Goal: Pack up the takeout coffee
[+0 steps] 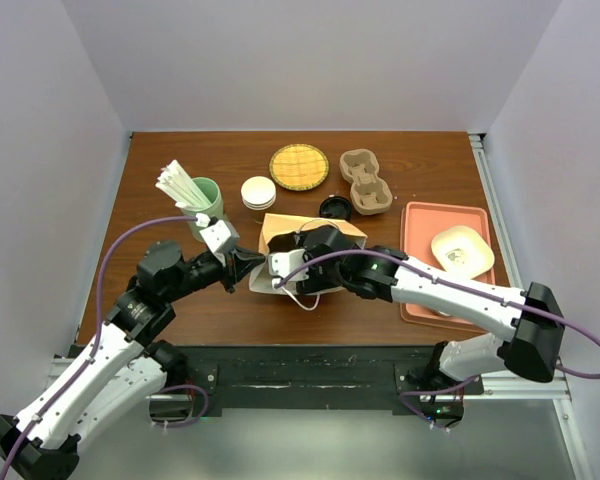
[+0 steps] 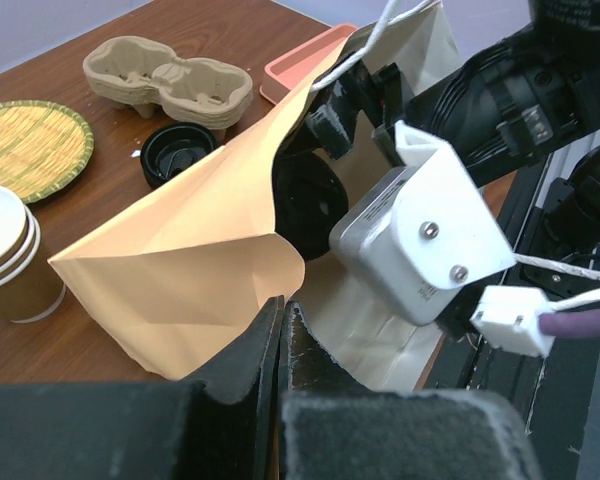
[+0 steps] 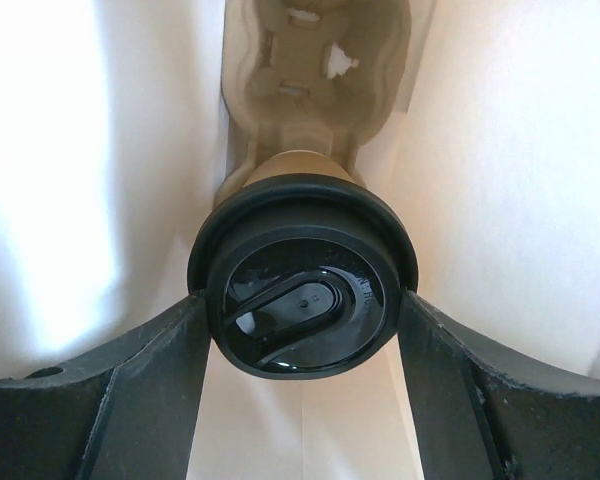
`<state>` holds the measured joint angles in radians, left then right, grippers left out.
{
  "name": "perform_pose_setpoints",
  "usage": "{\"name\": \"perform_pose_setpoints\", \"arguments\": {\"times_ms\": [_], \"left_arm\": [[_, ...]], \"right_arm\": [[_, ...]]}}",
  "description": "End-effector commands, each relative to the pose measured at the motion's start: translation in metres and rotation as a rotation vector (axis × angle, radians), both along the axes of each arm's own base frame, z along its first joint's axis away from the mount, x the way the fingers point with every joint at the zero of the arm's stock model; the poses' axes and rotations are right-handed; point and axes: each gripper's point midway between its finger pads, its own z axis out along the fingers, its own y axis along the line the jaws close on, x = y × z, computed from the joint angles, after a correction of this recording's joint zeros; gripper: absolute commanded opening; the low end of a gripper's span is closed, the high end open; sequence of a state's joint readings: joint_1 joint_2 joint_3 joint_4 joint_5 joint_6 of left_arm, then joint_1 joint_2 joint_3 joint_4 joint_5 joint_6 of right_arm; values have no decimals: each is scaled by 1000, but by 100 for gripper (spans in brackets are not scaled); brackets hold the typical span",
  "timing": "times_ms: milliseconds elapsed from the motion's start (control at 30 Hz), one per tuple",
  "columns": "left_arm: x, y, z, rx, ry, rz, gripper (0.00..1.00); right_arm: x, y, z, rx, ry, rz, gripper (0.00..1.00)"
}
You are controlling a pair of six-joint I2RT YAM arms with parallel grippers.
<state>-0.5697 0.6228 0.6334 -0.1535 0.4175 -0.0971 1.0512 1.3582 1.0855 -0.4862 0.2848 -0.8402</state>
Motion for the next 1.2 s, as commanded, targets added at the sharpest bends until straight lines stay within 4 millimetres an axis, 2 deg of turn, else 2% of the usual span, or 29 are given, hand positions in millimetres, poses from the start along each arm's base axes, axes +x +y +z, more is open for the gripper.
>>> {"name": "perform_pose_setpoints", "arguments": {"times_ms": [0, 100, 200, 300, 433, 567, 667, 867, 1033, 1167], "left_arm": [[-1, -4, 22, -45, -51, -18, 0], [0, -5, 23, -48, -53, -24, 0], [-1, -5, 25, -54, -55, -24, 0], [-2, -6, 26, -58, -52, -28, 0], [-3, -7, 27, -63, -41, -33, 0], [-2, -6, 28, -65, -39, -30, 0], [-2, -6, 28, -63, -38, -27, 0], [-1, -6, 29, -65, -38, -23, 0], [1, -5, 22, -45, -30, -12, 0], [1, -4, 17, -39, -23, -8, 0]], "right_arm": [[-16, -6, 14, 4, 87, 24, 33], [-20, -10, -2, -53, 139, 34, 33], [-16, -9, -15, -71, 129, 22, 33], [-6, -8, -26, -79, 91, -8, 32], [13, -8, -30, -63, -5, -75, 32], [29, -4, -17, -2, -91, -140, 32], [31, -4, -11, 15, -117, -146, 32], [29, -7, -6, 21, -119, -132, 32], [25, -15, 3, 34, -124, -141, 32], [21, -28, 0, -5, -113, -161, 32]]}}
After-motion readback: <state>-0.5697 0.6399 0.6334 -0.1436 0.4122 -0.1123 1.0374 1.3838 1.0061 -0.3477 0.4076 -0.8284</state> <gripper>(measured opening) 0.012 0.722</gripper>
